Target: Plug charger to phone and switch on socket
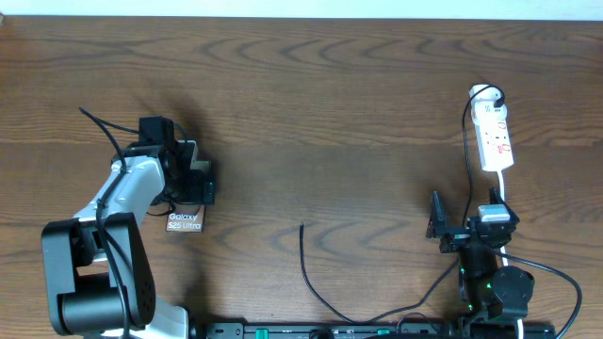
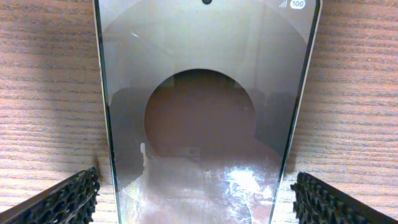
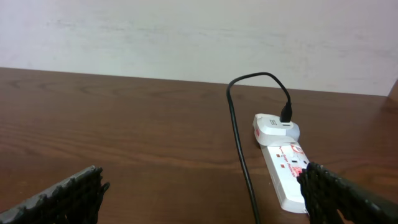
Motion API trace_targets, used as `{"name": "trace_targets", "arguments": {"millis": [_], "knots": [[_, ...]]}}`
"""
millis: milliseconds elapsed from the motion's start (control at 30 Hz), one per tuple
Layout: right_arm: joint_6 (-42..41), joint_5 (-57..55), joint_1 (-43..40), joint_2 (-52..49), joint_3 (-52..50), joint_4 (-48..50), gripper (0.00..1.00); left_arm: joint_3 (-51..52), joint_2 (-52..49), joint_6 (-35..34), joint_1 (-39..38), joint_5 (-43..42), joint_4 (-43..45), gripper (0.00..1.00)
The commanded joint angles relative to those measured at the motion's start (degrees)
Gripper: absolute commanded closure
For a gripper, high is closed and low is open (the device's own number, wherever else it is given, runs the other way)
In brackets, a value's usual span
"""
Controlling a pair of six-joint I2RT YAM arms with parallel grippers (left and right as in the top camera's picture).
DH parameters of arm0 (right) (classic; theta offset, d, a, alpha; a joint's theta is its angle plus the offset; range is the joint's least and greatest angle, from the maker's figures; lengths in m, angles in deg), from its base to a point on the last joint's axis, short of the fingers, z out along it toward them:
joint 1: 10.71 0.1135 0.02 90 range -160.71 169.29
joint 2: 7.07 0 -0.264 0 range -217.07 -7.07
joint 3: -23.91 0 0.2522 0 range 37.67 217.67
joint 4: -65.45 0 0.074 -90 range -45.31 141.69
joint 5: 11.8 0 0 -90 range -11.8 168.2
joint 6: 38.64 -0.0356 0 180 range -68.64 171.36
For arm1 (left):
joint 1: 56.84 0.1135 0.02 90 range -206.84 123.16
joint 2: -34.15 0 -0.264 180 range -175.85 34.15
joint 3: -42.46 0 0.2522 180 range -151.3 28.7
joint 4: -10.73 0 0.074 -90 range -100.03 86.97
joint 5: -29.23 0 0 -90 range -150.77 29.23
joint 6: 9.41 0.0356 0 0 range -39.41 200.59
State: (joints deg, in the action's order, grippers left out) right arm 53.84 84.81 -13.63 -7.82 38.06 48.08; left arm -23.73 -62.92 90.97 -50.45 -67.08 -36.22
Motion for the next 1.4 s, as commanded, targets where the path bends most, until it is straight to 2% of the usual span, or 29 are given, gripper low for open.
{"name": "trace_targets", "arguments": {"millis": [0, 400, 1367], "knots": [[-0.72, -0.24, -0.42, 0.04, -0.04, -0.26, 0.01, -0.28, -0.02, 0.50, 0.28, -0.46, -0.37, 0.02], [-0.72, -0.24, -0.42, 0.04, -0.04, -0.26, 0.01, -0.28, -0.02, 0.07, 0.22, 2.93, -0.33, 0.02], [-0.72, -0.24, -0.42, 0.04, -0.04, -0.26, 0.01, -0.22, -0.02, 0.09, -1.33, 2.95, 0.33, 0.02]]}}
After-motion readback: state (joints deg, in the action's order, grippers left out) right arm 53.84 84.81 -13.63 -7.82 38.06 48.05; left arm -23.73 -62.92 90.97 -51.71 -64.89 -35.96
